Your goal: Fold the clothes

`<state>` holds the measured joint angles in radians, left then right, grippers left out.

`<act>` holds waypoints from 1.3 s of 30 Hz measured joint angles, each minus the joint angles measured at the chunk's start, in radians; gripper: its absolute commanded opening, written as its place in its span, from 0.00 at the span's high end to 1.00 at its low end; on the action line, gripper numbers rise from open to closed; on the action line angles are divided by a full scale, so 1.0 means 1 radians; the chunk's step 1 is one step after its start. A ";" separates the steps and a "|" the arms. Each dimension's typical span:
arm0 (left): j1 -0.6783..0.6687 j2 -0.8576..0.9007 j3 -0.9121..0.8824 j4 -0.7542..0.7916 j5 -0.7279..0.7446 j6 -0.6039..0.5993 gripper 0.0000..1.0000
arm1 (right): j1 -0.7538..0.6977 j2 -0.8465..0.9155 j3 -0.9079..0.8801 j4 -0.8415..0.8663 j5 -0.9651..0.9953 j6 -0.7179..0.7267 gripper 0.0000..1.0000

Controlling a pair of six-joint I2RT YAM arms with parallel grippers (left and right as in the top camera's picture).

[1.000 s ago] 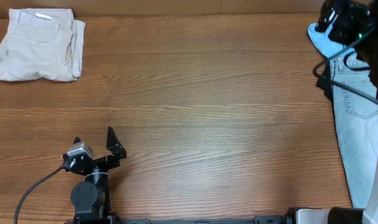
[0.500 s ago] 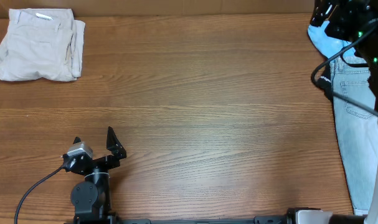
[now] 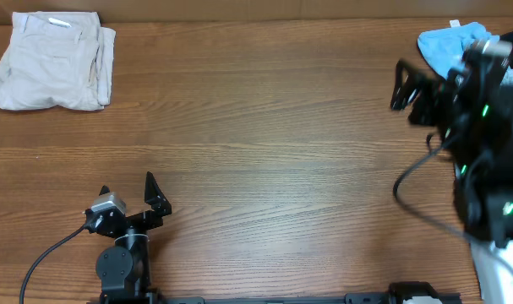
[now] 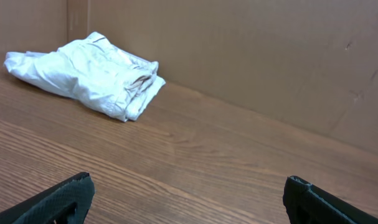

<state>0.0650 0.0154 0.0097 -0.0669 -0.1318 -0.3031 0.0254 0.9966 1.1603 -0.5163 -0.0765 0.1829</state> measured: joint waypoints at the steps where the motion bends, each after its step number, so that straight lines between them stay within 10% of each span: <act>1: 0.000 0.000 0.000 0.000 0.000 0.000 0.00 | 0.009 -0.037 -0.053 0.043 -0.002 0.000 0.00; 20: 0.000 0.000 0.000 0.000 0.000 0.000 0.00 | 0.055 -0.688 -0.942 0.478 -0.076 0.002 0.00; 39: 0.000 0.000 0.000 0.000 0.000 0.000 0.00 | 0.061 -0.966 -1.142 0.445 -0.103 -0.001 0.00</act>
<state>0.0650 0.0151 0.0097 -0.0673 -0.1314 -0.3031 0.0868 0.0307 0.0185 -0.0715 -0.1791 0.1822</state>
